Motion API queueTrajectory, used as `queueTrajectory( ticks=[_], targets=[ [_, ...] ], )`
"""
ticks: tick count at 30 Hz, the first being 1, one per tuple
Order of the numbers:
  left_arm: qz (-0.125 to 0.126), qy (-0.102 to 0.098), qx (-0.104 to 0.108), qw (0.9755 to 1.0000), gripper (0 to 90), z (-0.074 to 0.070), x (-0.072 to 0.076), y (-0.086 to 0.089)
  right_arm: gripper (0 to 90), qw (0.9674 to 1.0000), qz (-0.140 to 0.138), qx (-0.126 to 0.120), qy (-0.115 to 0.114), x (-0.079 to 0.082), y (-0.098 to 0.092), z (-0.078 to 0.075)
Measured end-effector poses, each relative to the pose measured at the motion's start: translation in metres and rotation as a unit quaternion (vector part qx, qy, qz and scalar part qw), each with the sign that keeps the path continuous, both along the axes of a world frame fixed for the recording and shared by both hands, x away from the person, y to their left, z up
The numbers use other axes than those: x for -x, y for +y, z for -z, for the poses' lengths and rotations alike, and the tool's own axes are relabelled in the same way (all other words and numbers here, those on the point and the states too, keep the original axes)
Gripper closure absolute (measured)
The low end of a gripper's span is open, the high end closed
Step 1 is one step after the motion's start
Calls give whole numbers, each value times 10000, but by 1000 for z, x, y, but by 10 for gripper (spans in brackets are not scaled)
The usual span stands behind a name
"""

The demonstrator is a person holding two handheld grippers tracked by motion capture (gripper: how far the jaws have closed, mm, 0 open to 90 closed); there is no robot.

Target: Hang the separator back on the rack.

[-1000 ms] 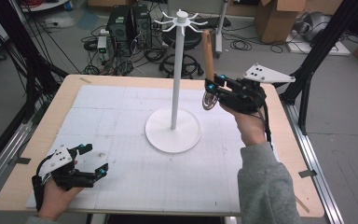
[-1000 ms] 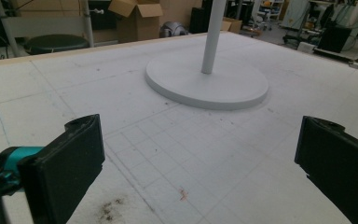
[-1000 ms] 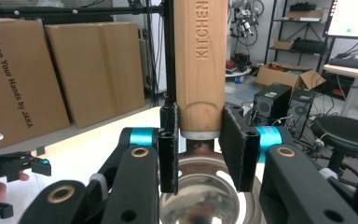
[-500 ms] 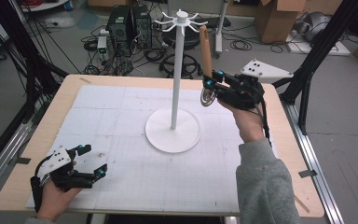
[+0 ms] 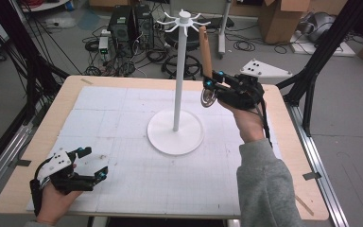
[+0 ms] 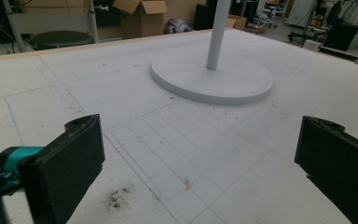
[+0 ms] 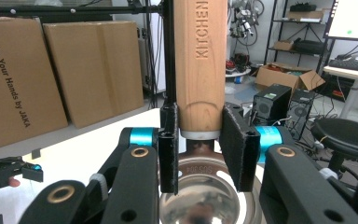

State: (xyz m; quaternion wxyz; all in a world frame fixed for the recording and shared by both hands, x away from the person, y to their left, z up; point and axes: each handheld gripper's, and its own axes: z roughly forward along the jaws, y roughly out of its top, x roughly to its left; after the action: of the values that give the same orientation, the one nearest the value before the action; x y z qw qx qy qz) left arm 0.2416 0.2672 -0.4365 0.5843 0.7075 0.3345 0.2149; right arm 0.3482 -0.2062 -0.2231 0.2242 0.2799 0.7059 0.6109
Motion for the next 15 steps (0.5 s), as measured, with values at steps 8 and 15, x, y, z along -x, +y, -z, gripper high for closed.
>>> queueTrajectory(
  ticks=[8,15],
  targets=[
    [39,-64,-89,9999,19,-1,4,-2,697,10000,30,24,-10,-3,2,2],
    [-17,-45,-89,9999,18,0,6,2,697,10000,20,17,27,-4,3,4]
  ],
)
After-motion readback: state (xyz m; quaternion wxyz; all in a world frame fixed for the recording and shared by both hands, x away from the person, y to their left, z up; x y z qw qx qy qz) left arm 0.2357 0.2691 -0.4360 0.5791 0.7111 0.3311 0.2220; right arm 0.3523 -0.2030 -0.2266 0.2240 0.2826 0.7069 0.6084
